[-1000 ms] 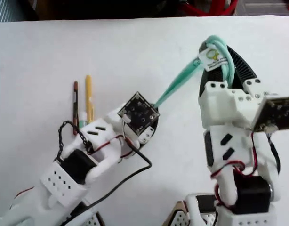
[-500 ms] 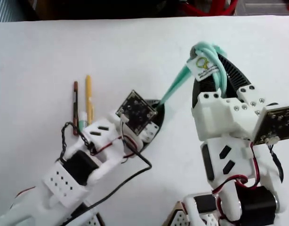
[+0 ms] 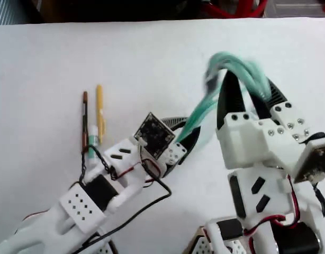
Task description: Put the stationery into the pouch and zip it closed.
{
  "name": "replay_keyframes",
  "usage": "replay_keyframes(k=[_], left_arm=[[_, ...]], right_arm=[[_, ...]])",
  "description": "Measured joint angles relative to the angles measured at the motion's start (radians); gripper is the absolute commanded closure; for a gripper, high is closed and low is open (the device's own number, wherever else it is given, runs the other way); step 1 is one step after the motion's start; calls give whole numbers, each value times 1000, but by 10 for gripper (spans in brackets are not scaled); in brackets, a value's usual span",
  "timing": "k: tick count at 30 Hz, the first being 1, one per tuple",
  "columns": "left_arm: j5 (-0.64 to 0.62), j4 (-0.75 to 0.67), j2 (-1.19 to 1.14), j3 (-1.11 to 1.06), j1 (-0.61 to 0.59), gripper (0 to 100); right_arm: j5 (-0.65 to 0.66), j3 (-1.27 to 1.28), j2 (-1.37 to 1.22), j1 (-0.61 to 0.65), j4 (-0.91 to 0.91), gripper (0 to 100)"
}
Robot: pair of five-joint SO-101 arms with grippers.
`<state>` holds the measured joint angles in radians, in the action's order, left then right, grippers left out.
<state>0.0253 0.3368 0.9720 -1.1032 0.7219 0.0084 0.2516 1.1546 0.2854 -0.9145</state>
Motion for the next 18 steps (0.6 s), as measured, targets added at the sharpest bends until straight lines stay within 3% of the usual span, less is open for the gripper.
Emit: replay_keyframes(k=[12, 16, 18], left_arm=[[-15, -46, 0, -2, 0, 884], [-15, -46, 0, -2, 2, 986], [-15, -46, 0, -9, 2, 973]], right_arm=[[0, -20, 0, 28, -38, 981], [0, -20, 0, 25, -40, 981], [0, -20, 0, 8, -40, 981]])
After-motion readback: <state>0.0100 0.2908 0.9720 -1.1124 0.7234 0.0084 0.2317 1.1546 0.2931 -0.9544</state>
